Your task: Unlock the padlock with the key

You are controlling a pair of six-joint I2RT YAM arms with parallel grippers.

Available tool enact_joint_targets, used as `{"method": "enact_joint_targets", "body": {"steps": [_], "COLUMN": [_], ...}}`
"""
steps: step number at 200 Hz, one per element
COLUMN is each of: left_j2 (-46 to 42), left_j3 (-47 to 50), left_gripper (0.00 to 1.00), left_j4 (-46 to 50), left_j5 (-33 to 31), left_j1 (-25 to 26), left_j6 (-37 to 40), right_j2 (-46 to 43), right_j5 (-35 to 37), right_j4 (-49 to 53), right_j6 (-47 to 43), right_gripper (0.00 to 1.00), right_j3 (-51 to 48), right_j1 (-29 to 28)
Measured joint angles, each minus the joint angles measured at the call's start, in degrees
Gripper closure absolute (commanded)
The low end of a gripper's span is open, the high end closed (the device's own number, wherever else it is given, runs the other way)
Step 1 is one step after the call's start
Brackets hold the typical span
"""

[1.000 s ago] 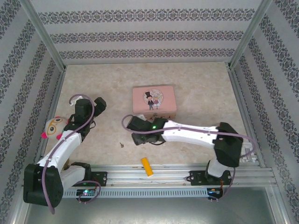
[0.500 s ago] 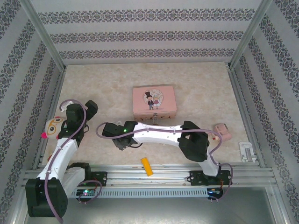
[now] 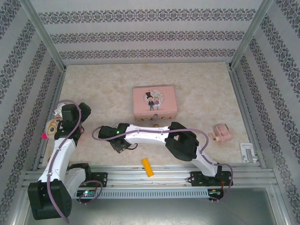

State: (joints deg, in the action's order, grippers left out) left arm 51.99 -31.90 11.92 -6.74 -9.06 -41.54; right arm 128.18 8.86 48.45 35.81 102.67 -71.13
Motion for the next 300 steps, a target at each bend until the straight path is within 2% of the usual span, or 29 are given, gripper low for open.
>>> {"method": "enact_joint_targets", "body": {"steps": [61,124,186,235,300], "left_j2": [-1.9,-1.9,-1.8,-1.8,-1.9], "left_j3": [0.0,0.1,0.2,0.2,0.2], "left_gripper": [0.01,0.01,0.01,0.01,0.0], "left_j4": [0.5,0.5,0.5,0.5,0.5], "left_j5": [0.3,1.1,2.0,2.3,5.1], "left_j1": [-0.8,-1.5,-1.6,-1.6,-1.6], "left_j6": [0.0,-0.1,-0.1,-0.1,-0.1], "right_j2": [1.8,2.1,0.9,-1.8,-9.6], "right_j5": [-1.0,-1.2,-2.1,-2.8,-2.8], "right_j4": [0.0,0.0,-2.0,-4.8,-9.4], "right_j6": [-0.2,-0.1,0.5,1.9,1.4], "right_gripper": [0.75,0.75,0.83,1.0,1.0], "right_j3": [1.1,1.1,-1.3,-5.4,-16.1], "right_j1": [0.0,0.2,1.2,2.1,4.7]}}
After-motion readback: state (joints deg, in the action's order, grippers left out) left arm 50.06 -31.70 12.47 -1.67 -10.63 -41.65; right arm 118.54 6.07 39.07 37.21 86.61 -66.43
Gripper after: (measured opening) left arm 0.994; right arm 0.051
